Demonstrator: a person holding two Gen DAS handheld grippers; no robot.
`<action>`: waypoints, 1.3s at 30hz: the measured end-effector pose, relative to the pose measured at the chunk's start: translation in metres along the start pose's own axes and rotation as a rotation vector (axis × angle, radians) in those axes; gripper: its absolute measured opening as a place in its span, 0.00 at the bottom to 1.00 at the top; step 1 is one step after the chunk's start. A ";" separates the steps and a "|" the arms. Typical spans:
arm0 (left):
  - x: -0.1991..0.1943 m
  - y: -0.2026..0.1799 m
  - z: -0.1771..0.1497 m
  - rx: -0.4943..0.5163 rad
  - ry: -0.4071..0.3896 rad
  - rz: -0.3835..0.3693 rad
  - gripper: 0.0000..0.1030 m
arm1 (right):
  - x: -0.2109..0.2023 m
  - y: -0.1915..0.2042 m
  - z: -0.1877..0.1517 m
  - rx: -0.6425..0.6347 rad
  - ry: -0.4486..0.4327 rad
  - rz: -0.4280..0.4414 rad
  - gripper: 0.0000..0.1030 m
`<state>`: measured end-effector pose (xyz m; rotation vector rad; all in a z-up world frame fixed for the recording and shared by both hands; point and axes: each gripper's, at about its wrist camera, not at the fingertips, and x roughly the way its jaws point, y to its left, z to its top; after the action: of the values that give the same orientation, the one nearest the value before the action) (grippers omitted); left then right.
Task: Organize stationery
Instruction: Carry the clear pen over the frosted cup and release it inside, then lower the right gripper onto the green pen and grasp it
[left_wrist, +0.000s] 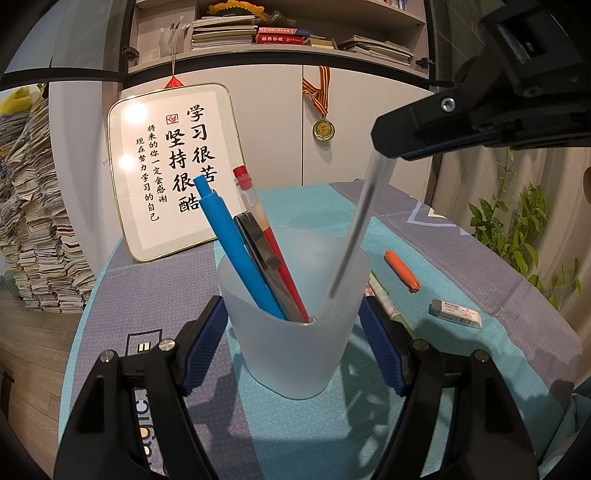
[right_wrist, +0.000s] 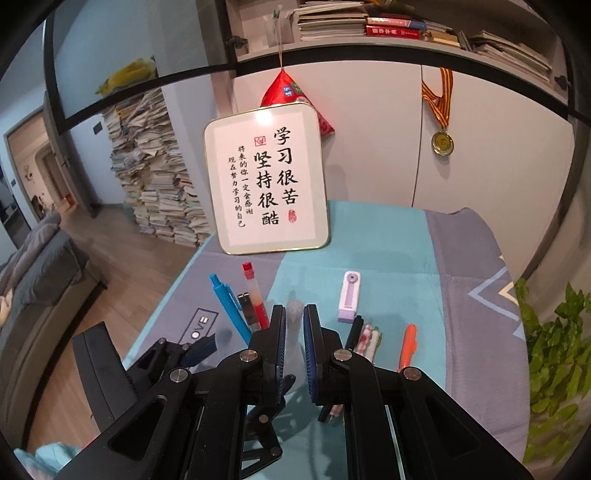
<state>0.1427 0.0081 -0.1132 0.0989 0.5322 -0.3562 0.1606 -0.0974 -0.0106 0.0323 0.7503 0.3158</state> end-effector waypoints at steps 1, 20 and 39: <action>0.000 0.000 0.000 0.000 0.000 0.000 0.72 | -0.001 -0.001 0.000 0.003 -0.002 0.000 0.10; 0.000 0.000 -0.001 0.000 0.002 0.000 0.72 | -0.026 -0.024 -0.004 0.051 -0.036 -0.023 0.10; 0.000 0.000 0.000 -0.001 0.002 0.000 0.72 | 0.087 -0.071 -0.063 0.208 0.347 -0.053 0.10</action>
<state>0.1428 0.0083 -0.1131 0.0988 0.5346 -0.3564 0.1969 -0.1452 -0.1246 0.1565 1.1251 0.1926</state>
